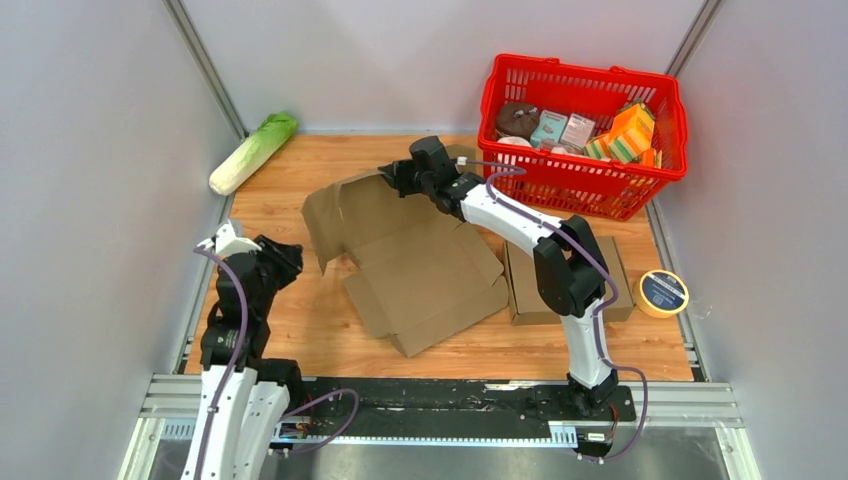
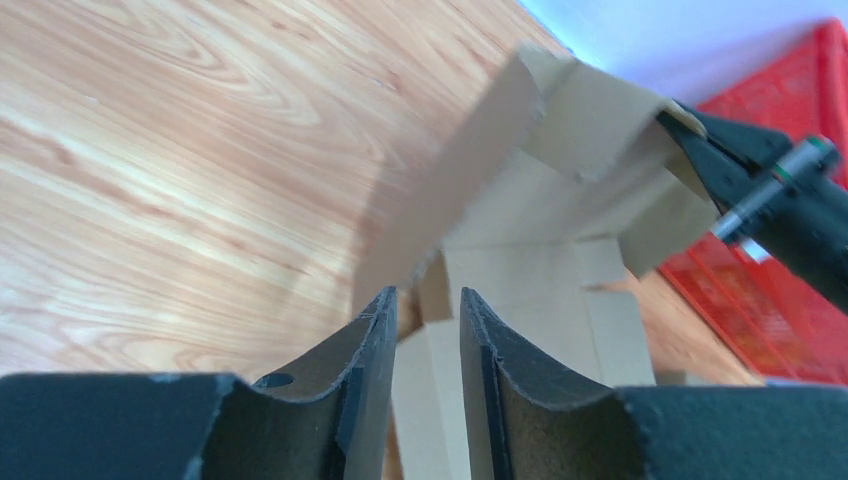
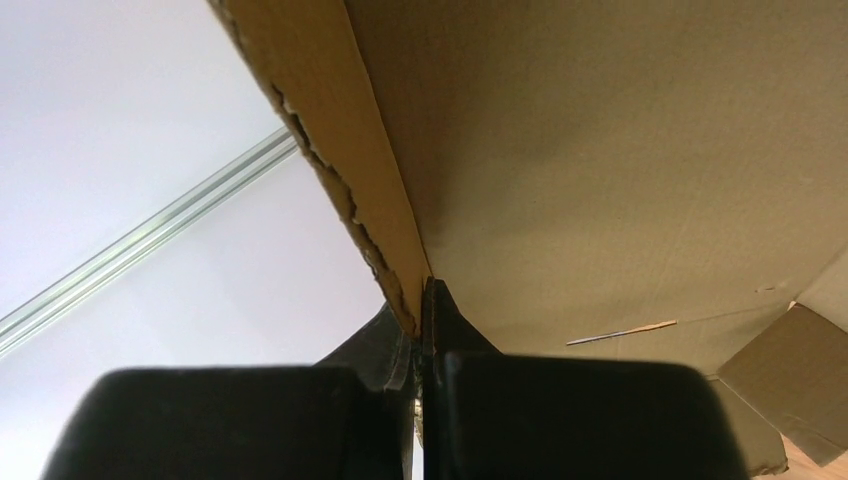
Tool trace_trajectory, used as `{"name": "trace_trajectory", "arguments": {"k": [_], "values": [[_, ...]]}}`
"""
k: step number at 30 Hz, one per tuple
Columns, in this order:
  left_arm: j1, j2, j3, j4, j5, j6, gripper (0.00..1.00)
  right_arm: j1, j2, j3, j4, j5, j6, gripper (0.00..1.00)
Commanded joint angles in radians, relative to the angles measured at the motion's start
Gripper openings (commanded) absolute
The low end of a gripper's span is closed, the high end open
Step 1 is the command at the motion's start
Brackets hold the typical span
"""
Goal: Fold the paper box
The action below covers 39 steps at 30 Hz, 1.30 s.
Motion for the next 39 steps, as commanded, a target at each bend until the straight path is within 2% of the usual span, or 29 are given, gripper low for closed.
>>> {"name": "trace_trajectory", "arguments": {"k": [1,4,5,9,13,25,31,32,36,39], "values": [[0.099,0.084,0.061,0.029,-0.1,0.04,0.38,-0.005,-0.042,-0.017,0.046,-0.011,-0.004,0.0],[0.155,0.189,0.073,0.087,-0.061,0.009,0.4,-0.002,-0.049,-0.038,0.089,-0.016,-0.053,0.0],[0.159,0.226,0.069,0.152,-0.041,0.006,0.4,-0.002,-0.057,-0.05,0.1,-0.014,-0.069,0.0],[0.162,0.483,0.086,0.312,0.094,0.038,0.32,0.006,-0.062,-0.061,0.172,-0.012,-0.138,0.0],[0.167,0.622,0.121,0.381,0.188,0.04,0.31,0.024,-0.048,-0.037,0.174,-0.014,-0.146,0.0],[0.234,0.647,0.135,0.397,0.245,0.057,0.28,0.083,0.056,0.164,0.103,0.011,-0.201,0.0],[0.236,0.713,0.136,0.449,0.337,0.046,0.28,0.069,0.033,0.082,0.141,-0.005,-0.308,0.0],[0.236,0.739,0.135,0.475,0.351,0.043,0.27,0.067,0.02,0.054,0.195,-0.011,-0.326,0.0],[0.238,0.774,0.089,0.524,0.346,0.008,0.24,0.063,0.003,-0.047,0.279,-0.014,-0.394,0.0],[0.235,0.763,0.029,0.575,0.346,-0.022,0.22,0.063,0.016,-0.061,0.313,-0.025,-0.429,0.0]]}}
